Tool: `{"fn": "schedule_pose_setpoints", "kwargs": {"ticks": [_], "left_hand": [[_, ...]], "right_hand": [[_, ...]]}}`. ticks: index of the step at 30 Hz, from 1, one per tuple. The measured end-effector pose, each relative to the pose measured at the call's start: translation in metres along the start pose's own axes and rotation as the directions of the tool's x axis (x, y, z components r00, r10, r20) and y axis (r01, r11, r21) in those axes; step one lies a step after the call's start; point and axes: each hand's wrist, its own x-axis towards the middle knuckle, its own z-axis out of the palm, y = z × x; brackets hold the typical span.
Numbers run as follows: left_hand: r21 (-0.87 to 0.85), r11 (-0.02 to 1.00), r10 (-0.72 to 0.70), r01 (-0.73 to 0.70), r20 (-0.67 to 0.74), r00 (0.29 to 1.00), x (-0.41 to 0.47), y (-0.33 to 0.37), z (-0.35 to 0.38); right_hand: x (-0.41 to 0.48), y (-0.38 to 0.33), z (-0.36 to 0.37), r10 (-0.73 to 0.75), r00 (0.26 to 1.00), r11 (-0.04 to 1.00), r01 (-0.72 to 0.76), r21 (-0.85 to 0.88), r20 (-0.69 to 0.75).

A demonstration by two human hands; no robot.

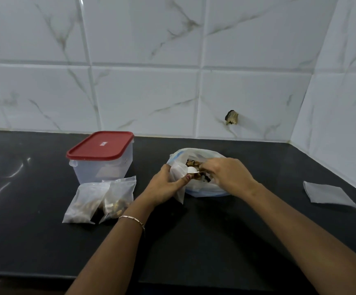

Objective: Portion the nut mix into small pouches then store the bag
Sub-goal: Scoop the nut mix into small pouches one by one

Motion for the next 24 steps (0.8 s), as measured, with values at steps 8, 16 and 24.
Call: {"fn": "schedule_pose_setpoints", "kwargs": {"ticks": [8, 16, 24], "left_hand": [[0.139, 0.990, -0.002, 0.030, -0.193, 0.981, -0.007, -0.005, -0.001], [-0.287, 0.950, -0.120, 0.120, 0.019, 0.993, -0.010, -0.005, -0.002], [-0.506, 0.852, -0.053, 0.135, 0.173, 0.984, -0.007, -0.005, 0.005]], "right_hand": [[-0.023, 0.000, -0.005, 0.160, 0.986, 0.981, -0.165, -0.101, -0.053], [-0.025, -0.018, 0.007, 0.415, 0.909, 0.880, -0.389, 0.271, -0.041], [-0.021, -0.024, 0.009, 0.625, 0.764, 0.560, -0.583, 0.588, 0.163]]}}
